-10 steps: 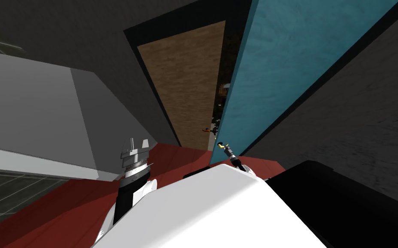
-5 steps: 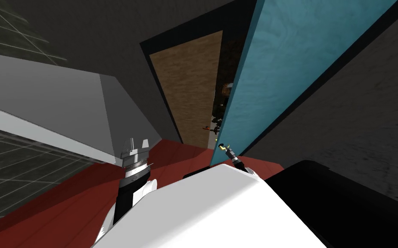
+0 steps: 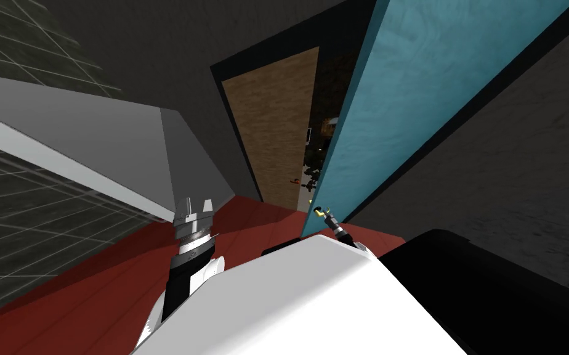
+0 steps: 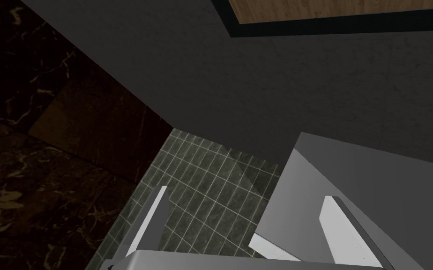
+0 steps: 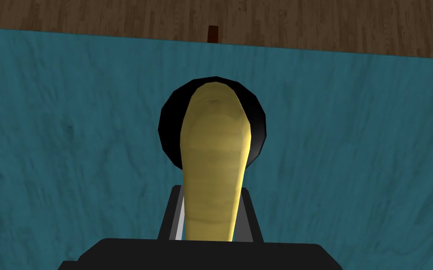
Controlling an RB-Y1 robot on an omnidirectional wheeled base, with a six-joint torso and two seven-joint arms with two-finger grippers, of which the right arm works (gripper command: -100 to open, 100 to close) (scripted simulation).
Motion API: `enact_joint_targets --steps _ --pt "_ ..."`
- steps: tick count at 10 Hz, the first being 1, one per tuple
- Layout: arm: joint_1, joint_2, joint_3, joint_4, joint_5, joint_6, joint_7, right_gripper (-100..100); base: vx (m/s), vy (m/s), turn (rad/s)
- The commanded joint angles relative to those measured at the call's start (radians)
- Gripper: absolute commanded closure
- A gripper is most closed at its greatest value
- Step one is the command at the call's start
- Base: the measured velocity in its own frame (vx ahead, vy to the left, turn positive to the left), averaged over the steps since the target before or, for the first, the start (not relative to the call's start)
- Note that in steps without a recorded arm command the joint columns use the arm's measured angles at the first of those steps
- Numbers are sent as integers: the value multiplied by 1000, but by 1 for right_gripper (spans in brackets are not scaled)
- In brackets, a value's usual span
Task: Pull the door open
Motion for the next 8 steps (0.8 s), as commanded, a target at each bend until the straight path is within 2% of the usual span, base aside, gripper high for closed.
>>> enact_joint_targets --steps 1,8 --pt "1 -2 2 4 2 -7 -2 100 -150 -47 188" --pt "7 -9 10 24 11 -41 -14 100 -255 -77 194"
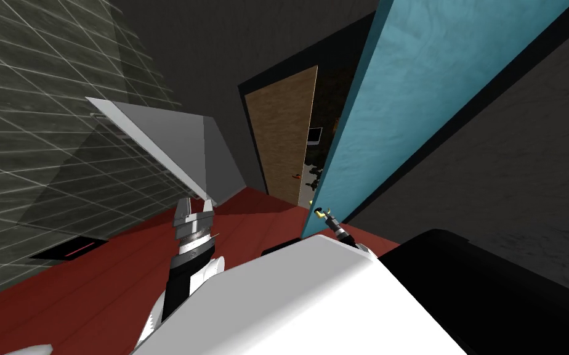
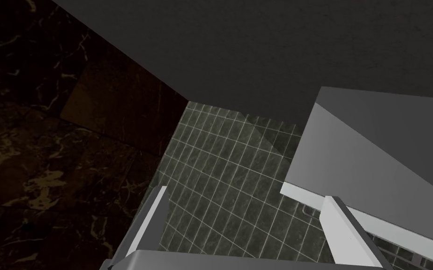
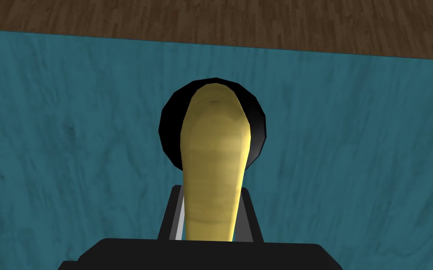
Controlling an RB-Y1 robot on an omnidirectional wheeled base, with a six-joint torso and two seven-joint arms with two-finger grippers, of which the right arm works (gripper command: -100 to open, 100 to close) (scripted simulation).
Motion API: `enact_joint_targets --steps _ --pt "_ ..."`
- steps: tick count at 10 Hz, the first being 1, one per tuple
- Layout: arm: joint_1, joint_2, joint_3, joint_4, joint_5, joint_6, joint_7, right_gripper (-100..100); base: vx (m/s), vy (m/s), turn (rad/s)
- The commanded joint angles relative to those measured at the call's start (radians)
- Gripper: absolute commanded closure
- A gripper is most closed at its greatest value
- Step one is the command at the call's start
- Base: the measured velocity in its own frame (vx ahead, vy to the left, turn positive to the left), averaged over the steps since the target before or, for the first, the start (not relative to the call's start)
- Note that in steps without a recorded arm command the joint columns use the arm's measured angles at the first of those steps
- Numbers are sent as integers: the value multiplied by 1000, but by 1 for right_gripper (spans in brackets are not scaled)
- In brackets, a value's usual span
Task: Pull the door open
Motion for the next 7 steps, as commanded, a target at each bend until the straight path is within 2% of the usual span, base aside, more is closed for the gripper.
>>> enact_joint_targets --steps 1,2,3,6,7 --pt "-2 2 4 9 3 -13 -3 100 -252 -59 126" --pt "-1 -1 1 3 1 -4 -1 100 -110 -29 18" --pt "-25 8 -1 20 5 9 5 100 -138 -40 91" --pt "-67 21 -5 43 11 28 15 100 -208 -61 124" --pt "-93 29 -7 57 15 40 22 100 -225 -35 144"
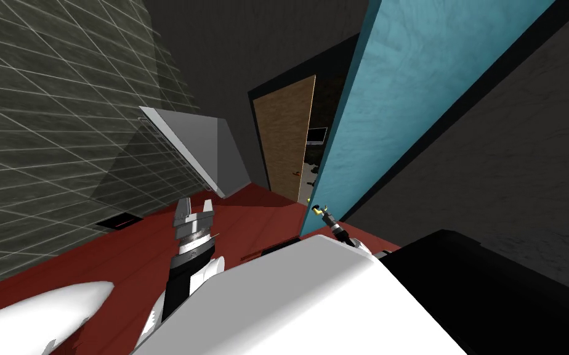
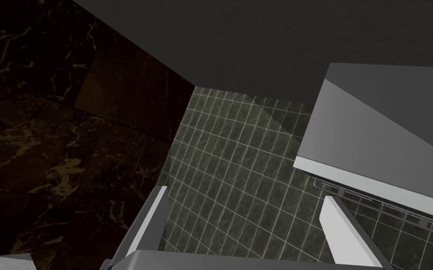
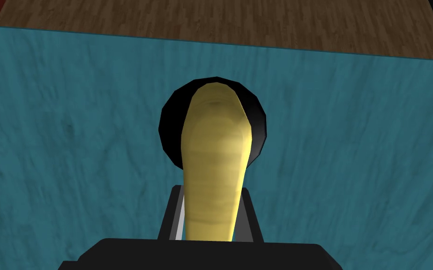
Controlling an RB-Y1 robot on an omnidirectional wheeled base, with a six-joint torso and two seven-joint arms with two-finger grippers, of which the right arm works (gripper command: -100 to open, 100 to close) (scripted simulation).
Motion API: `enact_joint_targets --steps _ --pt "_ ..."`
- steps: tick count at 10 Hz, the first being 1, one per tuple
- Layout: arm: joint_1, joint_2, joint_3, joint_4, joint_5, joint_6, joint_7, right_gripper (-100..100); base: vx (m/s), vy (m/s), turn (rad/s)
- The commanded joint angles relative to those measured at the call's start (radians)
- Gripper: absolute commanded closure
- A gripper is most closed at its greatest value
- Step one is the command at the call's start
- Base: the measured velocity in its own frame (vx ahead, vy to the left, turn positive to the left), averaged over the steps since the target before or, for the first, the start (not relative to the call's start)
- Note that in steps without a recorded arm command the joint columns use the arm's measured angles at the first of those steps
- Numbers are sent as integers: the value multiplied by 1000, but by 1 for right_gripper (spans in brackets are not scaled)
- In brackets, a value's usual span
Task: Pull the door open
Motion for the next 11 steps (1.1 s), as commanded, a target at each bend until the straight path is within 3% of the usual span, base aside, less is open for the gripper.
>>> enact_joint_targets --steps 1,4,5,6,9,11 --pt "-23 17 2 5 8 21 10 100 -252 -68 116" --pt "-82 35 -4 38 16 49 24 100 -215 -70 123" --pt "-82 35 -4 38 16 49 24 100 -125 -53 54" --pt "-123 48 -8 60 21 68 34 100 -176 -74 136" --pt "-173 63 -12 87 28 91 47 100 -202 -74 133" --pt "-182 66 -13 92 29 95 49 100 -111 -37 30"
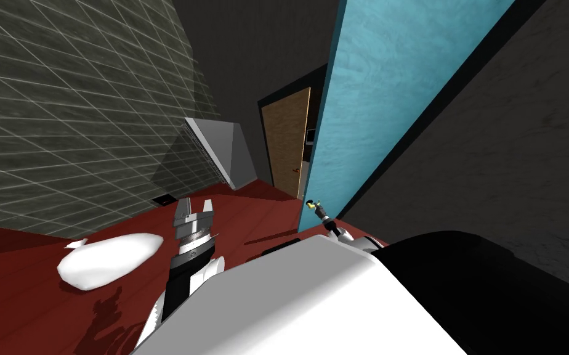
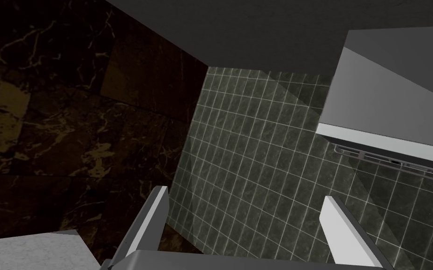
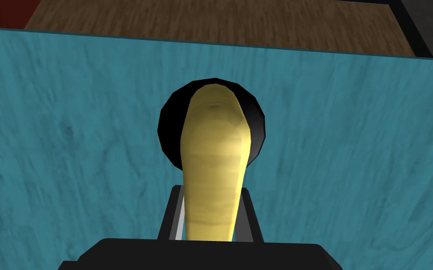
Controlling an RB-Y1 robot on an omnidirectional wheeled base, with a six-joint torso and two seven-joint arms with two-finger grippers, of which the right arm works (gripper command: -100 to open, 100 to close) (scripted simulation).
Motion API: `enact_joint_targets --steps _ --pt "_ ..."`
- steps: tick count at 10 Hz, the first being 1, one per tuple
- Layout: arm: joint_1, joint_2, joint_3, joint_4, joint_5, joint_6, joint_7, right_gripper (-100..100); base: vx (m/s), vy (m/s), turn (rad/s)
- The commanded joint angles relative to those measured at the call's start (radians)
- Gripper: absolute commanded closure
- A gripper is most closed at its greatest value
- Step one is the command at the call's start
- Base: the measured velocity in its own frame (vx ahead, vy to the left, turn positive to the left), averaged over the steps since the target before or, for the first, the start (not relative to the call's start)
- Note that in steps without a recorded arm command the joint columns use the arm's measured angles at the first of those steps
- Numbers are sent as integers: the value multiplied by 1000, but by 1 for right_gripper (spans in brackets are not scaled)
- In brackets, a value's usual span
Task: Pull the door open
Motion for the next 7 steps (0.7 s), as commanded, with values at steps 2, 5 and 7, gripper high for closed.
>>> enact_joint_targets --steps 2,5,7 --pt "-29 17 4 16 8 11 6 100 -154 -56 104" --pt "-29 17 4 16 8 11 6 100 -15 -3 -18" --pt "-67 29 0 36 13 28 16 100 -131 -72 103"
